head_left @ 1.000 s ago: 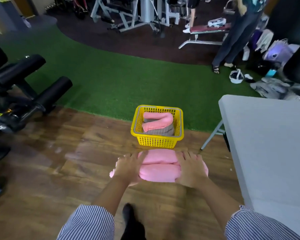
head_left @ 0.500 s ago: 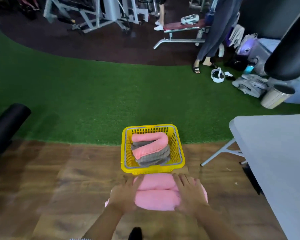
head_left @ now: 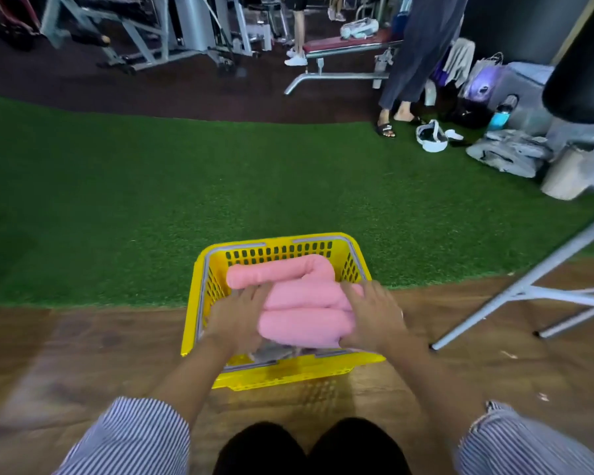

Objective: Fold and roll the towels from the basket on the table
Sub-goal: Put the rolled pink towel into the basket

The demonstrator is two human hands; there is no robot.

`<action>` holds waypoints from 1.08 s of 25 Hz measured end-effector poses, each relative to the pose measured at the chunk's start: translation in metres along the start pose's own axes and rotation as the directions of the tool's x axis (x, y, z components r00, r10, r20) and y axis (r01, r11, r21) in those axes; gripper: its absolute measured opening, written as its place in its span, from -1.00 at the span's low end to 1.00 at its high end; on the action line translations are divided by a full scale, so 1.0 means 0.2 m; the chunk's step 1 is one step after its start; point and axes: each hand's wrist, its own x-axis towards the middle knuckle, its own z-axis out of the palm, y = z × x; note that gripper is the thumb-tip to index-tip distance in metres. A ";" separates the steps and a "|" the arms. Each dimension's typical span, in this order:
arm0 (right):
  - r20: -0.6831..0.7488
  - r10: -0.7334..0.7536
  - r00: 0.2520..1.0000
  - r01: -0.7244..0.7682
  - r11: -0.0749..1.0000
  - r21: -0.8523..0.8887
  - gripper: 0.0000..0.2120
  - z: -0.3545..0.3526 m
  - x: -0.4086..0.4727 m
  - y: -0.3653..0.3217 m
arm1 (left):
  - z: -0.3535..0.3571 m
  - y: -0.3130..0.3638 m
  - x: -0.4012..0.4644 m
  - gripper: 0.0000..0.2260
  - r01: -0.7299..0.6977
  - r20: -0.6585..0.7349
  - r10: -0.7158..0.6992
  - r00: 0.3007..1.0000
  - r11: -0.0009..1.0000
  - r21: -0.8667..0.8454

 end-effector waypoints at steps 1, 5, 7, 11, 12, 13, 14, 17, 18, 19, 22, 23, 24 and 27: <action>-0.028 -0.017 0.999 0.017 1.000 -0.019 -0.02 0.12 0.07 0.01 | 0.12 0.00 0.07 -0.11 0.013 -0.029 -0.013 0.999 1.000 0.007; -0.046 -0.018 0.999 0.017 1.000 -0.025 0.01 0.50 0.26 0.06 | 0.52 -0.01 0.23 -0.22 0.026 -0.122 -0.035 0.992 0.997 -0.077; 0.011 -0.004 1.000 0.004 1.000 0.026 -0.01 0.62 0.31 0.07 | 0.68 -0.02 0.26 -0.21 0.033 -0.072 -0.044 0.996 0.988 -0.148; 0.222 -0.031 0.975 0.010 0.995 0.097 0.01 0.80 0.49 0.10 | 0.91 -0.07 0.41 -0.24 0.092 0.092 -0.081 0.992 0.988 -0.122; 0.273 -0.043 0.961 0.013 0.994 0.108 -0.01 0.85 0.56 0.12 | 0.94 -0.09 0.46 -0.24 0.094 0.107 -0.081 0.991 0.988 -0.121; 0.306 -0.055 0.950 0.020 0.993 0.115 -0.03 0.89 0.63 0.13 | 0.97 -0.11 0.52 -0.20 0.091 0.123 -0.077 0.989 0.989 -0.113; 0.317 -0.060 0.947 0.027 0.994 0.109 -0.06 0.93 0.69 0.12 | 1.00 -0.13 0.56 -0.15 0.084 0.145 -0.068 0.987 0.990 -0.111; 0.272 -0.034 0.962 0.011 0.996 0.086 -0.10 1.00 0.86 0.09 | 1.13 -0.24 0.72 -0.06 0.096 0.154 -0.084 0.984 0.992 -0.077; 0.275 -0.031 0.961 0.009 0.997 0.081 -0.09 1.01 0.90 0.10 | 1.15 -0.27 0.76 -0.08 0.103 0.193 -0.080 0.978 0.988 -0.111; 0.295 -0.041 0.955 0.019 0.997 0.078 -0.09 1.03 0.92 0.10 | 1.16 -0.29 0.79 -0.11 0.104 0.247 -0.073 0.966 0.988 -0.115; 0.457 -0.126 0.880 0.087 0.991 0.107 -0.06 1.14 0.83 0.11 | 1.23 -0.28 0.72 -0.13 -0.008 0.373 0.044 0.927 0.995 -0.098; 0.505 -0.147 0.850 0.099 0.988 0.121 -0.04 1.18 0.78 0.10 | 1.27 -0.27 0.67 -0.12 -0.040 0.418 0.083 0.905 0.993 -0.111; 0.532 -0.155 0.832 0.102 0.987 0.128 -0.02 1.22 0.73 0.09 | 1.31 -0.26 0.64 -0.10 -0.057 0.455 0.115 0.883 0.989 -0.139; 0.612 -0.103 0.784 0.009 0.988 0.155 0.10 1.28 0.78 0.11 | 1.38 -0.32 0.66 0.05 -0.016 0.505 0.149 0.850 0.966 -0.258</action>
